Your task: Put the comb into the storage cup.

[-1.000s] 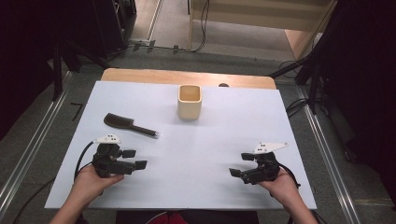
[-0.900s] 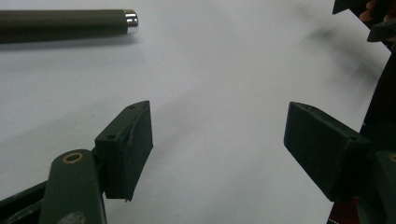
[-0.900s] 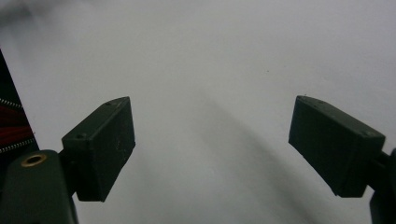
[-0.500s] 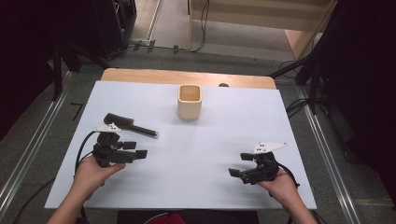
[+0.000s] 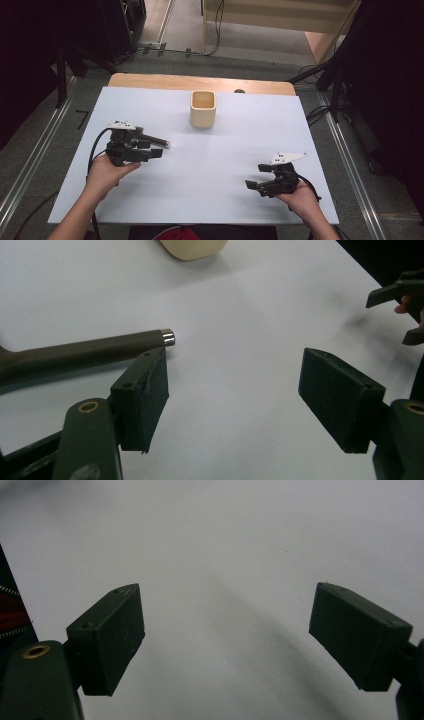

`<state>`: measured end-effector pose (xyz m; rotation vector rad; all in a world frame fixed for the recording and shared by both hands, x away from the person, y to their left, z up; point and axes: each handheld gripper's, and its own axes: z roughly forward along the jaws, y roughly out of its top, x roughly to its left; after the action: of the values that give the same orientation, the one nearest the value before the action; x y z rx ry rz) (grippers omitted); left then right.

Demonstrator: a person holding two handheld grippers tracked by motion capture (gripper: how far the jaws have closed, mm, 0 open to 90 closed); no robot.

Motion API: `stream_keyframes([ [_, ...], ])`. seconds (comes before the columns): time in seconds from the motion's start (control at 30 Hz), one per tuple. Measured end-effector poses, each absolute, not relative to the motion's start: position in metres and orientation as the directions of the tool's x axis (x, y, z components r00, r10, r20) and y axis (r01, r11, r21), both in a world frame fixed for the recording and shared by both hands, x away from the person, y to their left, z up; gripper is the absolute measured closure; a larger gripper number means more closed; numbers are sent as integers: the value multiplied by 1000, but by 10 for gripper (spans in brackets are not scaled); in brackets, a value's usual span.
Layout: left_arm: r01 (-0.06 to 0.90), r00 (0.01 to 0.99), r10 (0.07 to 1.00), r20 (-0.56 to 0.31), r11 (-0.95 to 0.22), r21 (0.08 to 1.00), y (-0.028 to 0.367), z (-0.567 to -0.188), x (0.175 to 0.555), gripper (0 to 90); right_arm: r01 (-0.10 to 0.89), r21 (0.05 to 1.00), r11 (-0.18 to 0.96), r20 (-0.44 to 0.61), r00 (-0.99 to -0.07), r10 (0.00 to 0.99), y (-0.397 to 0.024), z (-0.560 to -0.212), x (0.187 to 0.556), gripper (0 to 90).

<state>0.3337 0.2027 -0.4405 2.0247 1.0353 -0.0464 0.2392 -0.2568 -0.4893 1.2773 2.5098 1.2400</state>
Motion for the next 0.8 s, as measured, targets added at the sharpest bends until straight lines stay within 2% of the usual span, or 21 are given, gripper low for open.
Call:
stream_keyframes([
  [0.47, 665, 673, 660, -334, -343, 663, 176, -435, 366, 290, 642, 692, 330, 282, -661, 695, -256, -489, 234, 129],
  [0.8, 680, 659, 661, -360, -317, 661, 166, -437, 387, 291, 644, 695, 320, 280, -652, 704, -262, -489, 235, 129],
])
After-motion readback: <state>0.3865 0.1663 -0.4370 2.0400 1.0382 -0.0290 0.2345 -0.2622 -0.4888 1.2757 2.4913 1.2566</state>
